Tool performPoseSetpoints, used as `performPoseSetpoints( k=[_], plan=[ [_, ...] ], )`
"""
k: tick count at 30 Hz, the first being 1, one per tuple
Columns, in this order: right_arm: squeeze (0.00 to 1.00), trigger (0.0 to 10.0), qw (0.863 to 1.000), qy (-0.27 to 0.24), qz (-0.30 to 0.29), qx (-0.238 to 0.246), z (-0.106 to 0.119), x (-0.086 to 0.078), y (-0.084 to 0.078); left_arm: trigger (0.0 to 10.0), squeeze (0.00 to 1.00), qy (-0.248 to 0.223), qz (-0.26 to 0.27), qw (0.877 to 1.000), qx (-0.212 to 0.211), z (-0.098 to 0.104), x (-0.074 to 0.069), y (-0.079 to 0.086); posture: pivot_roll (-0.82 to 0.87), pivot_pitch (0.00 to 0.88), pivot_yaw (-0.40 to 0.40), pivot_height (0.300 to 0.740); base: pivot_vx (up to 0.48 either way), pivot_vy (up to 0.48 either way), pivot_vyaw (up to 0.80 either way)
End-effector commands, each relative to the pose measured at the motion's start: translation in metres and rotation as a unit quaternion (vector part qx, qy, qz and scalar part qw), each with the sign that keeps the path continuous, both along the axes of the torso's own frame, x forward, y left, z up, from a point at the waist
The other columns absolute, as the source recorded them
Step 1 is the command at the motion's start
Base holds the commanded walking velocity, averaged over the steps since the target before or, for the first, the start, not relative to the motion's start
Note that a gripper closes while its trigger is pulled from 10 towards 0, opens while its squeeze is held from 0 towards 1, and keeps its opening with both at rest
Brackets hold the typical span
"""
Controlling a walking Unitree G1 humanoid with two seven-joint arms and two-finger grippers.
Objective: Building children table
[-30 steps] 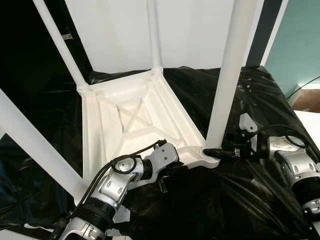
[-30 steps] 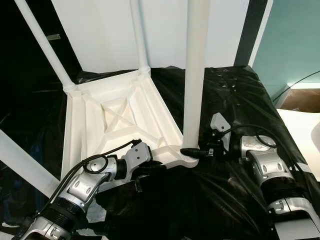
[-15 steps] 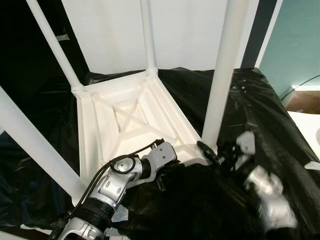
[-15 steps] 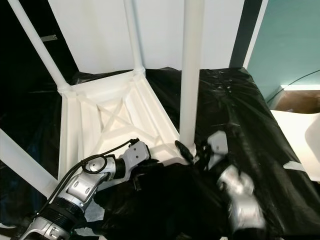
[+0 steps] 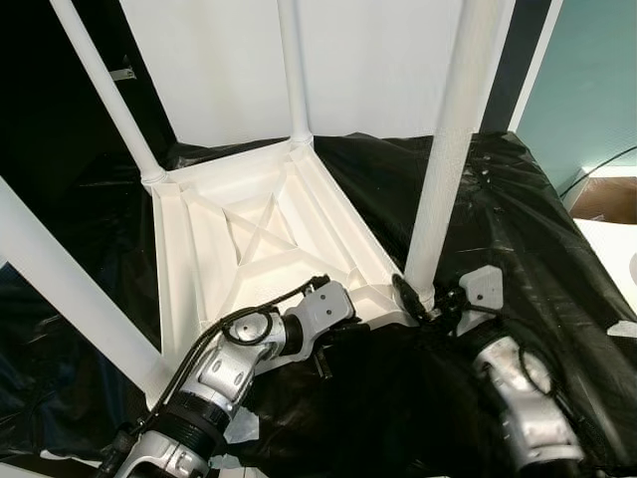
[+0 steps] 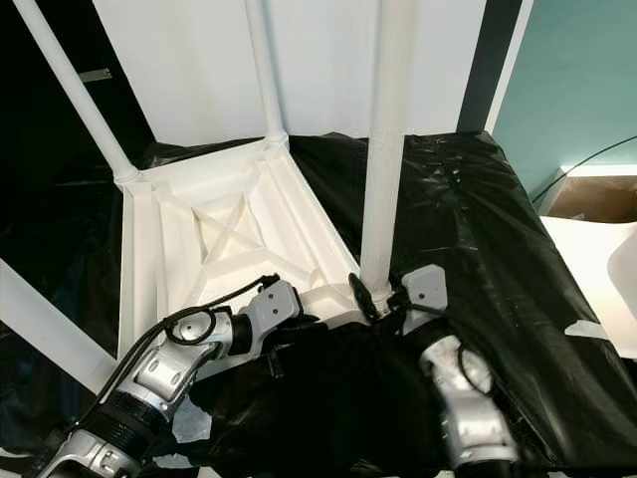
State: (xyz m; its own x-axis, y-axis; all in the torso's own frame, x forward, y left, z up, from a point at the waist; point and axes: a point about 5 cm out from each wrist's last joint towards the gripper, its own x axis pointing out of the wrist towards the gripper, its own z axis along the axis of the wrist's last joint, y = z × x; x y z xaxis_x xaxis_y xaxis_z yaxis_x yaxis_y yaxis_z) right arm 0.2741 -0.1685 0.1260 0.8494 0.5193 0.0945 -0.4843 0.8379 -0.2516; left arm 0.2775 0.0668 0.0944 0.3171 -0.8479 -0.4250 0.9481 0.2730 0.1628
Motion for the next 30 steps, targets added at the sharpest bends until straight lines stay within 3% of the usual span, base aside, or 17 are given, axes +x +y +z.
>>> performPoseSetpoints(
  k=[1,4,6,9,10,11,12,14,15,23,24,25,26,27,28,30],
  plan=[
    [0.0,10.0,0.998,0.024,0.053,-0.007,0.0,0.004,-0.004,10.0,0.15,0.078,0.026,0.995,0.064,-0.041,-0.013,0.02,-0.04,0.0,0.063,0.74,0.0,0.0,0.0],
    [0.0,10.0,0.996,0.02,0.088,-0.025,0.005,0.008,-0.008,10.0,0.15,0.078,0.026,0.995,0.064,-0.041,-0.013,0.019,-0.04,0.0,0.062,0.74,0.0,0.0,0.0],
    [0.0,10.0,0.989,0.026,0.132,-0.062,0.013,0.015,-0.016,10.0,0.15,0.078,0.028,0.995,0.062,-0.041,-0.013,0.019,-0.03,0.0,0.058,0.74,0.0,0.0,0.0],
    [0.0,10.0,0.989,0.026,0.132,-0.062,0.013,0.015,-0.016,10.0,0.15,0.078,0.028,0.995,0.062,-0.041,-0.013,0.019,-0.03,0.0,0.058,0.74,0.0,0.0,0.0],
    [0.0,3.7,0.976,0.055,0.184,-0.107,0.013,0.02,-0.022,10.0,0.15,0.079,0.031,0.995,0.06,-0.041,-0.014,0.018,-0.03,0.0,0.055,0.74,0.0,0.0,0.0],
    [0.0,3.7,0.976,0.055,0.184,-0.107,0.013,0.02,-0.022,10.0,0.15,0.079,0.031,0.995,0.06,-0.041,-0.014,0.018,-0.03,0.0,0.055,0.74,0.0,0.0,0.0],
    [0.0,3.7,0.967,0.074,0.21,-0.126,0.011,0.019,-0.025,10.0,0.15,0.08,0.033,0.995,0.059,-0.041,-0.014,0.018,-0.03,0.0,0.055,0.74,0.0,0.0,0.0],
    [0.0,3.7,0.967,0.074,0.21,-0.126,0.011,0.019,-0.025,10.0,0.15,0.08,0.033,0.995,0.059,-0.041,-0.014,0.018,-0.03,0.0,0.055,0.74,0.0,0.0,0.0],
    [0.0,0.0,0.959,0.093,0.233,-0.132,0.01,0.017,-0.028,10.0,0.15,0.08,0.035,0.995,0.058,-0.041,-0.014,0.018,-0.02,0.0,0.047,0.74,0.0,0.0,0.0],
    [0.0,0.0,0.953,0.128,0.255,-0.101,0.004,0.008,-0.033,10.0,0.15,0.078,0.042,0.995,0.056,-0.041,-0.013,0.018,-0.02,0.0,0.038,0.74,0.0,0.0,0.0],
    [0.0,0.0,0.96,0.12,0.241,-0.073,0.0,0.002,-0.027,10.0,0.15,0.077,0.043,0.995,0.055,-0.041,-0.013,0.017,-0.02,0.0,0.034,0.74,0.0,0.0,0.0],
    [0.0,0.0,0.975,0.098,0.198,-0.034,-0.002,0.0,-0.02,10.0,0.15,0.077,0.044,0.995,0.054,-0.041,-0.012,0.016,-0.02,0.0,0.031,0.74,0.0,0.0,0.0],
    [0.0,0.0,0.975,0.098,0.198,-0.034,-0.002,0.0,-0.02,10.0,0.15,0.077,0.044,0.995,0.054,-0.041,-0.012,0.016,-0.02,0.0,0.031,0.74,0.0,0.0,0.0],
    [0.0,0.0,0.992,0.071,0.106,0.007,-0.003,0.0,-0.015,10.0,0.15,0.076,0.044,0.995,0.053,-0.041,-0.012,0.016,-0.02,0.0,0.031,0.74,0.0,0.0,0.0],
    [0.0,0.0,0.998,0.045,0.01,0.031,-0.006,-0.005,-0.012,10.0,0.15,0.075,0.044,0.995,0.053,-0.04,-0.011,0.015,-0.02,0.0,0.036,0.74,0.0,0.0,0.0],
    [0.0,0.0,0.998,0.045,0.01,0.031,-0.006,-0.005,-0.012,10.0,0.15,0.075,0.044,0.995,0.053,-0.04,-0.011,0.015,-0.02,0.0,0.036,0.74,0.0,0.0,0.0]
  ],
)
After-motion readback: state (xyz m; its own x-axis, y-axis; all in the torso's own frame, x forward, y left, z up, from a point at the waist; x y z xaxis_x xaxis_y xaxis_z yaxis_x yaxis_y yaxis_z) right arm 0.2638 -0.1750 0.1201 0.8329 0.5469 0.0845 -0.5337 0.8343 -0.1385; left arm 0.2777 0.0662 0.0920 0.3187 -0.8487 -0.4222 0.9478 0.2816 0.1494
